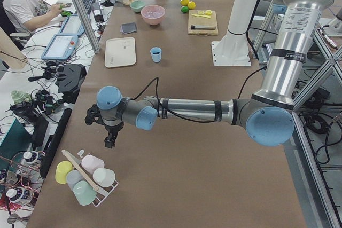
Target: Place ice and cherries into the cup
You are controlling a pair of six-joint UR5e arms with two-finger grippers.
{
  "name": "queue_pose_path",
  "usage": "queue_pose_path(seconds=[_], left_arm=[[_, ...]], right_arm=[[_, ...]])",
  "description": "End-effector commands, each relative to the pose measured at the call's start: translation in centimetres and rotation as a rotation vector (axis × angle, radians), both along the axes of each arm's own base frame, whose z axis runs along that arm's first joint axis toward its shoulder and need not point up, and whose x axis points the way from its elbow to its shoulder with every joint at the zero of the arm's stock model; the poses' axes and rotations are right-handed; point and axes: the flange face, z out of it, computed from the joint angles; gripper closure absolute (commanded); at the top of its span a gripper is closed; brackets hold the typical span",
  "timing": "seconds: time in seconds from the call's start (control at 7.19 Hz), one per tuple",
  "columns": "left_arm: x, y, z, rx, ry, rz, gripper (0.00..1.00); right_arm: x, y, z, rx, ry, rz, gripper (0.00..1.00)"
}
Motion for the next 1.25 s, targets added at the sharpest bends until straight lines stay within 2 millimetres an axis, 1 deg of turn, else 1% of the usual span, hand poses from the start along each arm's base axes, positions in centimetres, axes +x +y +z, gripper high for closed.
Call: queue_pose_path(seconds=[0.0,0.28,0.56,0.7,0.84,0.97,1.11], left_arm=[[-0.3,0.0,0.1,-0.018,-0.004,-0.006,0.02],[-0.3,0.0,-0.7,0.014,-0.012,-0.005,0.02],[-1.0,-0.3,-1.5,0.04,-0.047,-0.025,0.02],[-1.2,-0.2,-1.3,0.034,-0.058,-0.032,0.02],[-2.2,0.2,-1.9,0.04,-0.052,-0.047,0.03],[-2.4,0.4,-3.1,0.056,-0.051,-0.05,0.03],[-2.4,0.4,-3.1,0.048,-0.052,-0.049,0.03]], right_arm=[[0.1,0.0,-0.3,0.01,0.012,0.0,0.01],[0.2,-0.1,-0.4,0.022,0.03,-0.003,0.01],[0.3,-0.2,-0.5,0.029,0.035,-0.004,0.01],[0.3,-0.2,-0.6,0.034,0.033,-0.004,0.01],[0.3,-0.2,-0.4,0.031,0.033,-0.004,0.01],[0.3,-0.1,-0.4,0.029,0.033,-0.004,0.01],[0.3,-0.2,-0.4,0.028,0.033,-0.002,0.01]])
